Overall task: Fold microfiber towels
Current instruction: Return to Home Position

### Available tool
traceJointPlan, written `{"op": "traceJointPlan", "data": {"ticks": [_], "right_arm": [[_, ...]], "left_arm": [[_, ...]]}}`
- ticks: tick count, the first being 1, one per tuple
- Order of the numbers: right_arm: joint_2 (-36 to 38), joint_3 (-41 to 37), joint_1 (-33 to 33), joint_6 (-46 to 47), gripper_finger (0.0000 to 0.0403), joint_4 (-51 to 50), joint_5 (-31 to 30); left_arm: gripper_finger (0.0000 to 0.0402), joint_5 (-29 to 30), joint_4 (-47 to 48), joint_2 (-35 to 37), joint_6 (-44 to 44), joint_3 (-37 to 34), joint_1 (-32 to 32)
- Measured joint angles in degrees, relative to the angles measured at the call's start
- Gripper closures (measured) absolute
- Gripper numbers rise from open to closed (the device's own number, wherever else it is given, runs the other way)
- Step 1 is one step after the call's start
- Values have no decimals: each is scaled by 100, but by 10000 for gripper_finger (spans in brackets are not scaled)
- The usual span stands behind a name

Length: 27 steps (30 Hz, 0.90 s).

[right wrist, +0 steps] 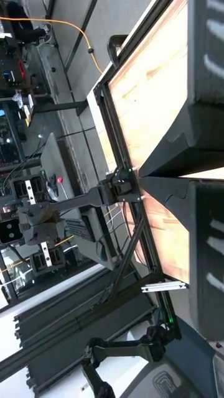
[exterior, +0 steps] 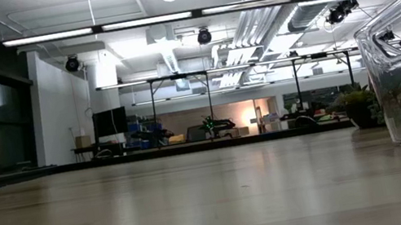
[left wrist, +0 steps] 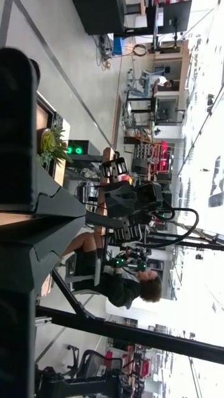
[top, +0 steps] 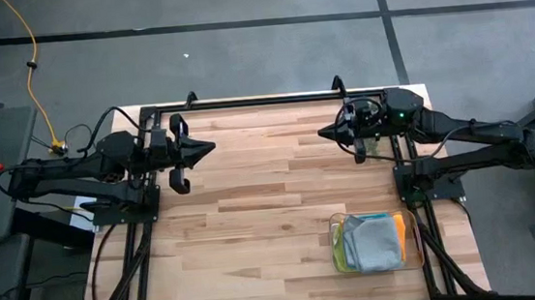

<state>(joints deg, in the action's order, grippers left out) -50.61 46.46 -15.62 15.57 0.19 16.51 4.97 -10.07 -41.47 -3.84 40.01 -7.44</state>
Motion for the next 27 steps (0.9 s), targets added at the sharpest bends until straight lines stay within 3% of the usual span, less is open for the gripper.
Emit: {"op": "traceJointPlan", "data": {"ticks": [27], "right_arm": [[0, 2, 0, 506, 403, -39, 42]], "left_arm": [[402, 21, 3, 37, 5, 0, 4]]}}
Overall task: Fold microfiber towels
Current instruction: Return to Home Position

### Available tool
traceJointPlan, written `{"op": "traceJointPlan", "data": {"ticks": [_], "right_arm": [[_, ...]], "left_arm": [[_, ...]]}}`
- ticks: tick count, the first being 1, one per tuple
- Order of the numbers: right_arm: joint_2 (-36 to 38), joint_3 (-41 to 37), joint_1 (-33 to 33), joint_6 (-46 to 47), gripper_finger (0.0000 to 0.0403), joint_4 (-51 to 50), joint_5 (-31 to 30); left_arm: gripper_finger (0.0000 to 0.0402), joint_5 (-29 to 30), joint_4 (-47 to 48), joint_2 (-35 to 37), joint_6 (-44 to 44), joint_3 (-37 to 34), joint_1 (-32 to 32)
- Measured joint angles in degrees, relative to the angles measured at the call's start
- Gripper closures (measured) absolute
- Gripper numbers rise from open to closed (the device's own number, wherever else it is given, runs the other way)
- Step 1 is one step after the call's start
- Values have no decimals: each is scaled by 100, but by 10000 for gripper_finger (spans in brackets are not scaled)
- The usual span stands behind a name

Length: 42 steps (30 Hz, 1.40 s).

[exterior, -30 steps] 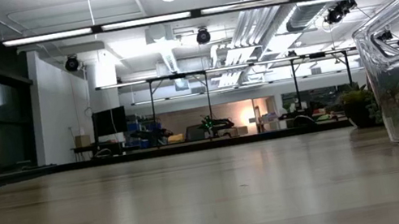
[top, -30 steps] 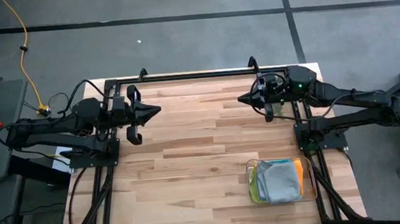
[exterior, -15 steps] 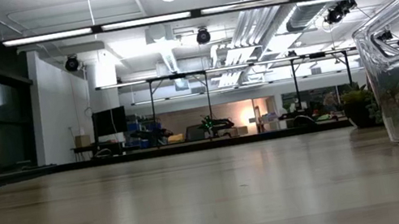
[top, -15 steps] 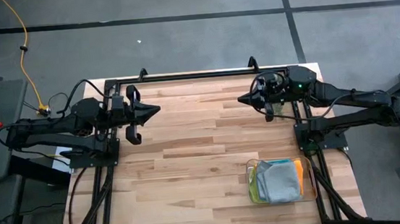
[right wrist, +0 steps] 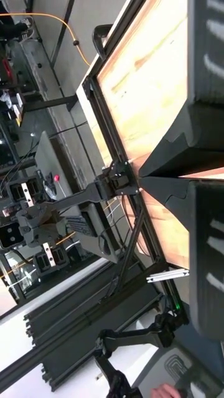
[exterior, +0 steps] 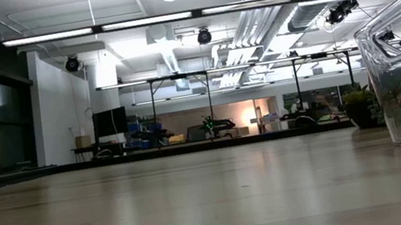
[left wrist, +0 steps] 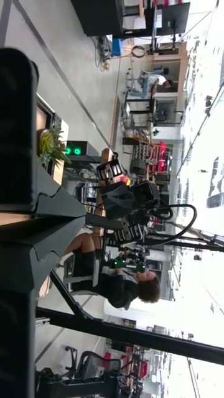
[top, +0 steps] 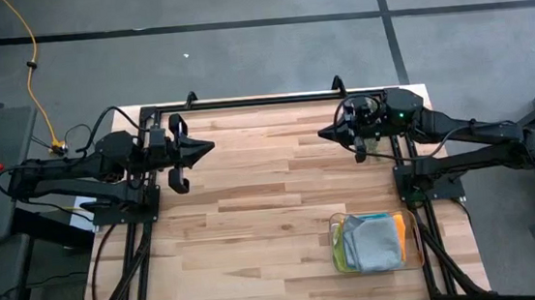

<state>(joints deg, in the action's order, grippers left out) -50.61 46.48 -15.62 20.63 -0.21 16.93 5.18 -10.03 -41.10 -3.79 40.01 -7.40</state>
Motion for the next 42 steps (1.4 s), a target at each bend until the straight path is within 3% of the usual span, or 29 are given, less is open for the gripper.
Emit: {"op": "traceJointPlan", "data": {"ticks": [15, 33, 42], "right_arm": [[0, 0, 0, -3, 403, -179, -2], [-2, 0, 0, -8, 403, -177, -2], [0, 0, 0, -8, 403, -184, -4]], "left_arm": [[402, -21, 753, 291, -199, 2, -7], [402, -110, 686, 293, -158, -18, -7], [401, -159, -544, 733, -662, -1362, -5]]}}
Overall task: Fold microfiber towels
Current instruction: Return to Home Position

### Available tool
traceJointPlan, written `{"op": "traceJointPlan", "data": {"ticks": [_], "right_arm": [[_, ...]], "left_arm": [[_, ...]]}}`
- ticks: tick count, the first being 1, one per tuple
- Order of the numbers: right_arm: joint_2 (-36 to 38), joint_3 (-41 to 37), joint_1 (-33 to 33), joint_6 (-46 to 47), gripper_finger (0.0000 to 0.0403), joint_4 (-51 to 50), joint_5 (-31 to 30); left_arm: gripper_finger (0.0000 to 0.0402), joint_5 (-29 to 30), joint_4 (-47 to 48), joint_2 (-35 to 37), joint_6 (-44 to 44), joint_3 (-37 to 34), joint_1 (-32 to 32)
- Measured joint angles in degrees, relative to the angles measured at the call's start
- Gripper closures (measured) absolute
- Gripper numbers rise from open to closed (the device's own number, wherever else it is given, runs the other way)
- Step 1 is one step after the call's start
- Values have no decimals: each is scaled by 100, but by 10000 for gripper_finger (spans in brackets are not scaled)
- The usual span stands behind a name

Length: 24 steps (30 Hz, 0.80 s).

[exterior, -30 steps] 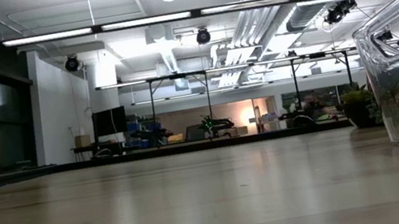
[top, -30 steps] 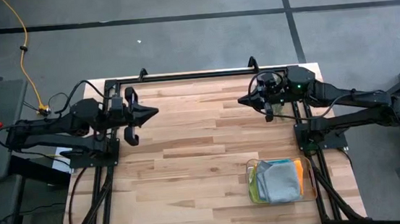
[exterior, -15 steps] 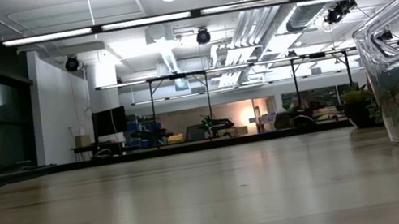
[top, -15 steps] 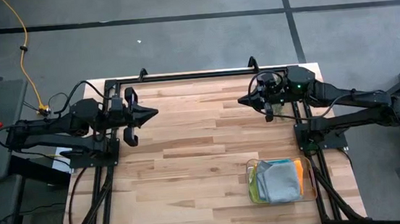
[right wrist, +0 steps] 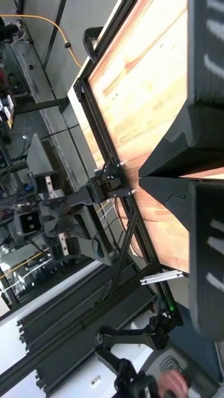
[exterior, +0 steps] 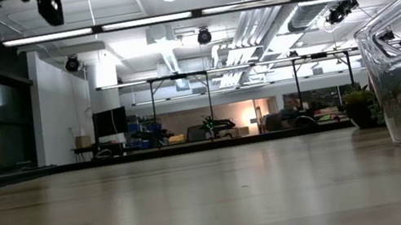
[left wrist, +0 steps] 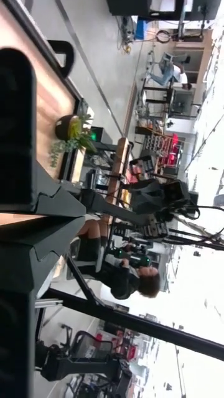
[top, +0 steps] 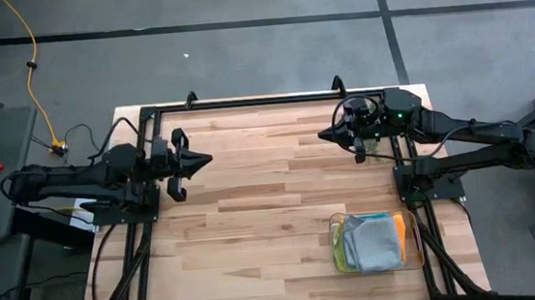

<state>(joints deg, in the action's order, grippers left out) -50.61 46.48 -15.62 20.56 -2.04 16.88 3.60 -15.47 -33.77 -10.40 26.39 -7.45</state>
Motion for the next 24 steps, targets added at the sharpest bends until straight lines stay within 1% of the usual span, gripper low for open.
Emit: {"op": "traceJointPlan", "data": {"ticks": [4, 11, 17, 20, 24], "right_arm": [[0, 0, 0, 0, 403, -31, 0], [0, 0, 0, 13, 403, -33, 0], [0, 0, 0, 95, 403, -38, 0], [0, 0, 0, 217, 403, -83, -2], [0, 0, 0, 299, 403, -196, 0]], "left_arm": [[401, 131, 48, 424, -150, -419, 1], [401, 299, 565, 1425, -147, -725, 1], [401, 332, 508, 2197, -478, -1400, 1], [401, 438, 417, 2505, -708, -1787, 1], [402, 481, 15, 2836, -892, -2263, 1]]}}
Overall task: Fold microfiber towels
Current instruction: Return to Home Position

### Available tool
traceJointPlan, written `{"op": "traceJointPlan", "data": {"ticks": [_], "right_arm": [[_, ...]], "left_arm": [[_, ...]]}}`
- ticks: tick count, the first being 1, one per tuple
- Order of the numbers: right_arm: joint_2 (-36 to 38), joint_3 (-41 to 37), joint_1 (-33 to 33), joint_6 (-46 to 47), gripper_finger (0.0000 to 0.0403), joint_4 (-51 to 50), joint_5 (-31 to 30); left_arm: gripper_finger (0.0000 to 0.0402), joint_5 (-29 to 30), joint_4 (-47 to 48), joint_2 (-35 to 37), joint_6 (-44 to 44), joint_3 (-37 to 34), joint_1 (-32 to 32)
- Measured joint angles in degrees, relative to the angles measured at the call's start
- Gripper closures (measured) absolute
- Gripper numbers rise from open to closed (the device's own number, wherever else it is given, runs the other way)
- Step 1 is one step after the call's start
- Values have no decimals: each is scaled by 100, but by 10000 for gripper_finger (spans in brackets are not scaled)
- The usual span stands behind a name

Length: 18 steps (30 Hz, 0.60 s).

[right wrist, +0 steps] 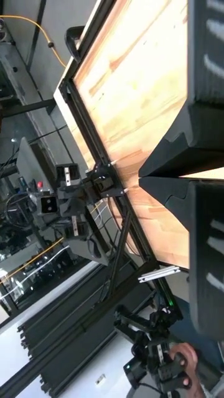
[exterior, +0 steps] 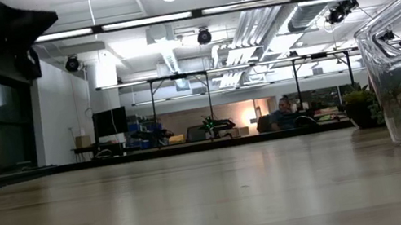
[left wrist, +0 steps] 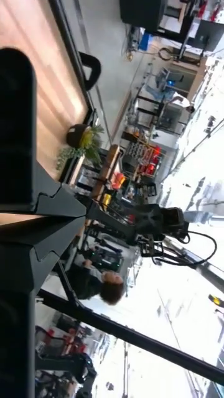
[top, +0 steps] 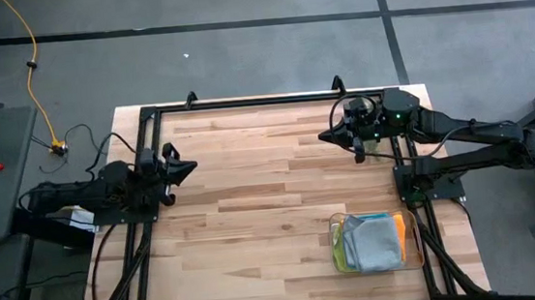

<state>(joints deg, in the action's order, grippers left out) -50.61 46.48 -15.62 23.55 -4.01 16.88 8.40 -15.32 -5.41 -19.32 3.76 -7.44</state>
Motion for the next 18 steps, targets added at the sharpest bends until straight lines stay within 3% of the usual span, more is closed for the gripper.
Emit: {"op": "traceJointPlan", "data": {"ticks": [3, 12, 18], "right_arm": [[0, 0, 0, 1, 403, -40, 0], [-2, 0, 0, 3, 403, -99, 0], [0, -1, 4, 49, 403, -129, 12]], "left_arm": [[401, 89, -76, 212, -152, -318, 0], [401, 256, 1222, 456, -89, -303, 0], [401, -331, 1451, 170, -90, -298, -39]]}}
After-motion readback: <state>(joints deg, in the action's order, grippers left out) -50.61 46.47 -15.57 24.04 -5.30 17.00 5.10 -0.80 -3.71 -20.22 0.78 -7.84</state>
